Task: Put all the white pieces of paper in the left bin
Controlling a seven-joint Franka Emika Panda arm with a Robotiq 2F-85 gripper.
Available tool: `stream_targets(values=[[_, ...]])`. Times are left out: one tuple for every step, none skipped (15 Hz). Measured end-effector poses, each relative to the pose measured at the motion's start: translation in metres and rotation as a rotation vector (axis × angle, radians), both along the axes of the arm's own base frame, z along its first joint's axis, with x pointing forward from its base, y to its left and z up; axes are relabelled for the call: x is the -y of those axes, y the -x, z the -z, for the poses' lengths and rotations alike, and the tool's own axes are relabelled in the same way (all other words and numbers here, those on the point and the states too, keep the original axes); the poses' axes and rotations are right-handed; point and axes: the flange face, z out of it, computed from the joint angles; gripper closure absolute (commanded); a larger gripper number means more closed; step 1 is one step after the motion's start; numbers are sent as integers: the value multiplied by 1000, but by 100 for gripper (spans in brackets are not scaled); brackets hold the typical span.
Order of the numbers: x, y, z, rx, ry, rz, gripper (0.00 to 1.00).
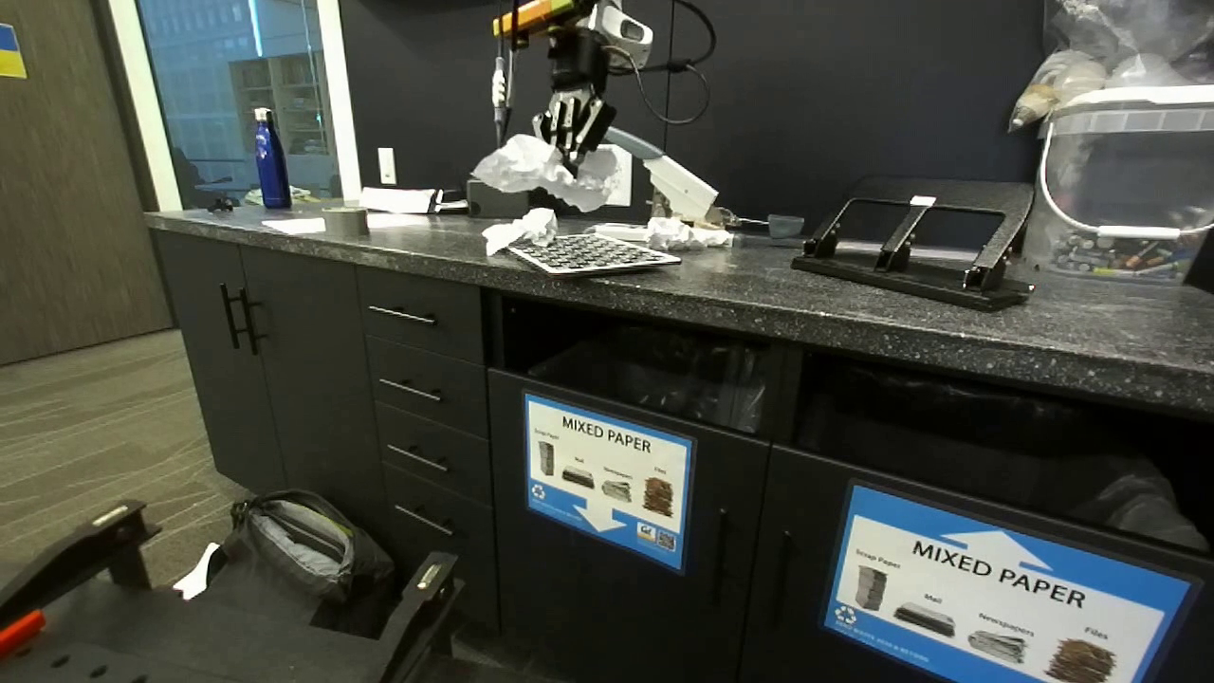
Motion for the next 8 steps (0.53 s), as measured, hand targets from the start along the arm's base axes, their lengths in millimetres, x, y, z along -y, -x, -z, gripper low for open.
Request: stream_targets(values=[[1,13,-3,-55,-15,-21,80],[1,25,-6,-99,-39,-50,81],[1,36,-8,-138,-65,-78,80],[1,49,-9,-180,-88,-105,81],[2,62,-10,-228,-109,-126,80],[2,76,-9,-275,-128,-141,80],[2,89,-8,-317,-148,-156,80],[2,100,-6,-345,-166,-173,80]])
